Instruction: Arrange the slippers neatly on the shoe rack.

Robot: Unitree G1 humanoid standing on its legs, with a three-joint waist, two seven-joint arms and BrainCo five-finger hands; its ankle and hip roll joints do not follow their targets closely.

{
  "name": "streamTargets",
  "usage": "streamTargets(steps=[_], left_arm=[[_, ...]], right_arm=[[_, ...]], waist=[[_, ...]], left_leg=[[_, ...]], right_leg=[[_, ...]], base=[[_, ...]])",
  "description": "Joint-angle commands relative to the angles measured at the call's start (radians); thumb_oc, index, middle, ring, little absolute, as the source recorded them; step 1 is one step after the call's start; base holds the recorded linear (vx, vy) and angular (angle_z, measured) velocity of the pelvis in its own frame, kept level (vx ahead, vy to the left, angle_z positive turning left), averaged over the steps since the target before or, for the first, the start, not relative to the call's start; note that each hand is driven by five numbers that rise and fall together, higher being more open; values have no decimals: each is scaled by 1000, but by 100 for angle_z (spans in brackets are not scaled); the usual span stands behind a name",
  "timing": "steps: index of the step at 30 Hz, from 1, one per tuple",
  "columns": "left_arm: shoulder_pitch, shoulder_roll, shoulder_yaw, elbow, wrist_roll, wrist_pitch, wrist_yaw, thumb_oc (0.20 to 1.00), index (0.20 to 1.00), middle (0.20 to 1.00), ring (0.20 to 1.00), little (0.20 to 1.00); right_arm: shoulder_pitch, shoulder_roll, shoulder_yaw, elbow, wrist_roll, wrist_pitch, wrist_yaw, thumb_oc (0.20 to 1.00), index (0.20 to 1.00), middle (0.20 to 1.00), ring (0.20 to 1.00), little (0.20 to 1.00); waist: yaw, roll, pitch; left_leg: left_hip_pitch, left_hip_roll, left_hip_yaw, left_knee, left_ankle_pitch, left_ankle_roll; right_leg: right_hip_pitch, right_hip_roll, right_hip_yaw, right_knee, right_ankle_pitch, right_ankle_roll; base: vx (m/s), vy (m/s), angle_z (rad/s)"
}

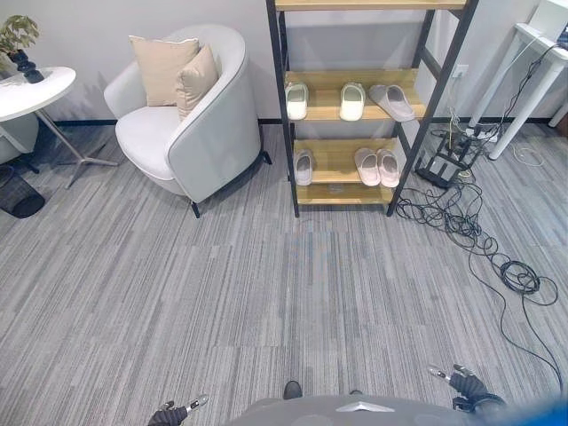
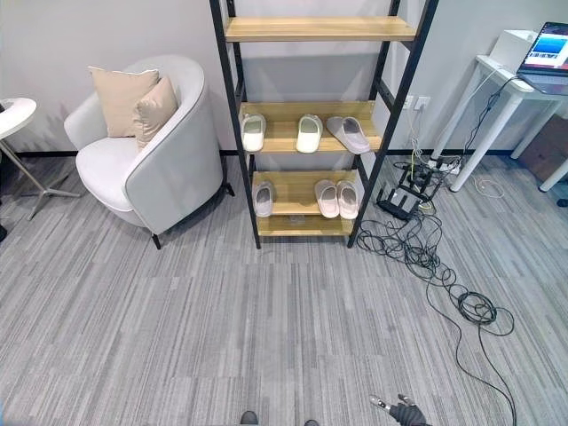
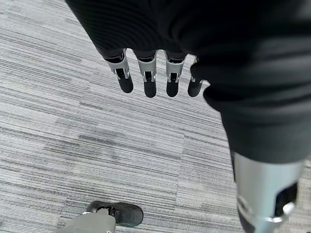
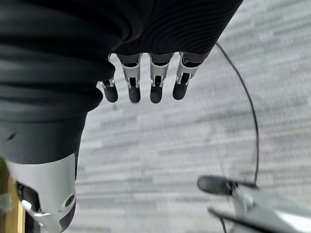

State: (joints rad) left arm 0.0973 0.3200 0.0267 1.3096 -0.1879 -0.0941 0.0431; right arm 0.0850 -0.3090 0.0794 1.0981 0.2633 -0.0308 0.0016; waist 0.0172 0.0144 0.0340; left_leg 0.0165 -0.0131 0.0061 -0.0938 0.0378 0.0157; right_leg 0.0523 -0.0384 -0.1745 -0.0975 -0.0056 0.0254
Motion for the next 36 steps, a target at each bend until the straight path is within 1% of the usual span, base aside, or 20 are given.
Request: streamTargets(steps=[1,3,6,10,12,13,14,15,16,18,19,20,22,23,25,26,27,29,32,36], left_arm=[[-63,28,-1,27,73,-14,18,1000,1000,1000,1000,1000],[-77,20,-52,17,128,-10,26,1000,1000,1000,1000,1000],[-99,-32,-141,-17,193,-24,42,1000,1000,1000,1000,1000],[-129,-60,-195,-37,194,-23,53,1000,1000,1000,1000,1000],[-137,-56,-215,-56,194,-29,56,1000,1000,1000,1000,1000],[-152,-49,-228,-73,199,-32,61,1000,1000,1000,1000,1000],[-170,-52,-247,-103,199,-34,67,1000,1000,1000,1000,1000],[-174,-55,-255,-111,200,-38,74,1000,1000,1000,1000,1000],[-161,-63,-256,-110,205,-37,77,1000,1000,1000,1000,1000],[-163,-59,-259,-90,221,-33,82,1000,1000,1000,1000,1000],[-159,-60,-249,-73,217,-32,80,1000,1000,1000,1000,1000],[-132,-65,-224,-35,213,-24,81,1000,1000,1000,1000,1000],[-121,-53,-206,-9,220,-15,79,1000,1000,1000,1000,1000],[-122,-25,-180,-7,209,-11,86,1000,1000,1000,1000,1000],[-154,-7,-169,-39,171,-14,103,1000,1000,1000,1000,1000],[-163,-1,-171,-48,163,-12,99,1000,1000,1000,1000,1000],[-162,-1,-166,-46,162,-12,103,1000,1000,1000,1000,1000],[-163,-3,-165,-22,171,-11,103,1000,1000,1000,1000,1000],[-150,-19,-184,19,235,-12,91,1000,1000,1000,1000,1000],[-125,-47,-182,51,246,-2,83,1000,1000,1000,1000,1000]], right_arm=[[-22,-3,14,-7,8,-5,7,1000,1000,1000,1000,1000],[-25,5,31,-25,14,-3,8,1000,1000,1000,1000,1000],[-24,-10,-18,155,25,-16,-5,1000,1000,1000,1000,1000],[-52,-14,2,157,-6,-23,-35,1000,1000,1000,1000,1000],[-53,-9,35,147,-47,-26,-39,1000,1000,1000,1000,1000],[-54,-11,53,136,-69,-31,-40,1000,1000,1000,1000,1000],[-61,-15,64,124,-88,-30,-51,1000,1000,1000,1000,1000],[-62,-18,74,122,-98,-28,-53,1000,1000,1000,1000,1000],[-59,-15,92,114,-122,-27,-59,1000,1000,1000,1000,1000],[-76,-13,103,110,-134,-26,-67,1000,1000,1000,1000,1000],[-80,-8,107,102,-140,-30,-69,1000,1000,1000,1000,1000],[-76,9,105,90,-147,-37,-69,1000,1000,1000,1000,1000],[-78,24,117,72,-158,-35,-62,1000,1000,1000,1000,1000],[-75,54,156,26,-184,-35,-42,1000,1000,1000,1000,1000],[-82,57,154,1,-181,-31,-37,1000,1000,1000,1000,1000],[-70,55,146,-13,-177,-33,-37,1000,1000,1000,1000,1000],[-61,56,142,-16,-176,-35,-39,1000,1000,1000,1000,1000],[-48,54,137,-21,-175,-36,-35,1000,1000,1000,1000,1000],[-53,40,132,2,-180,-38,-44,1000,1000,1000,1000,1000],[-58,41,128,29,-175,-35,-41,1000,1000,1000,1000,1000]], waist=[[9,-36,10],[8,-37,15],[-8,-25,39],[-20,-27,74],[-18,-39,102],[-12,-44,124],[-4,-45,152],[8,-54,167],[35,-62,156],[62,-68,152],[70,-68,142],[72,-74,122],[63,-88,106],[63,-111,85],[48,-102,107],[29,-73,124],[15,-60,131],[-17,-64,155],[-43,-65,162],[-48,-72,121]], left_leg=[[19,52,-47,7,-58,-67],[20,54,-49,7,-57,-69],[17,61,-45,7,-58,-74],[7,96,-44,27,-55,-88],[-55,113,-40,156,-84,-101],[-108,119,-33,252,-51,-117],[-199,127,-16,387,-1,-107],[-281,107,-1,422,-1,-97],[-331,72,9,327,-20,-85],[-359,53,-1,251,33,-93],[-339,48,-20,206,34,-90],[-300,27,-62,162,31,-72],[-263,16,-55,169,7,-51],[-217,-12,-38,184,-53,-11],[-188,-27,-30,199,-91,30],[-158,-14,-41,201,-102,42],[-126,-7,-51,189,-110,45],[-69,-18,-63,171,-130,38],[2,-21,-102,161,-178,21],[43,-22,-129,149,-208,6]], right_leg=[[26,-79,-6,10,-42,92],[27,-77,-10,10,-43,91],[21,-69,-5,10,-42,88],[7,-43,8,24,-53,65],[-11,-28,18,76,-86,36],[-7,-24,13,86,-97,23],[2,-19,-5,95,-107,7],[12,-26,-7,94,-116,8],[37,-27,-7,78,-127,23],[67,-25,-1,65,-134,35],[69,-24,11,68,-137,40],[64,-29,21,101,-139,51],[55,-58,28,146,-130,70],[33,-96,56,208,-77,116],[-78,-152,56,448,99,163],[-137,-148,55,578,108,146],[-185,-146,46,596,85,128],[-205,-154,22,451,64,111],[-254,-142,48,188,98,138],[-216,-109,105,131,91,130]], base=[[0,0,0],[27,-55,3],[43,-82,5],[75,-143,-5],[48,-195,3],[27,-153,5],[73,-127,21],[251,0,32],[323,100,46],[276,176,9],[304,275,-47],[378,358,-93],[417,474,-100],[398,614,-58],[282,582,-3],[209,385,8],[239,242,-9],[280,24,-8],[361,-108,54],[248,-103,72]])
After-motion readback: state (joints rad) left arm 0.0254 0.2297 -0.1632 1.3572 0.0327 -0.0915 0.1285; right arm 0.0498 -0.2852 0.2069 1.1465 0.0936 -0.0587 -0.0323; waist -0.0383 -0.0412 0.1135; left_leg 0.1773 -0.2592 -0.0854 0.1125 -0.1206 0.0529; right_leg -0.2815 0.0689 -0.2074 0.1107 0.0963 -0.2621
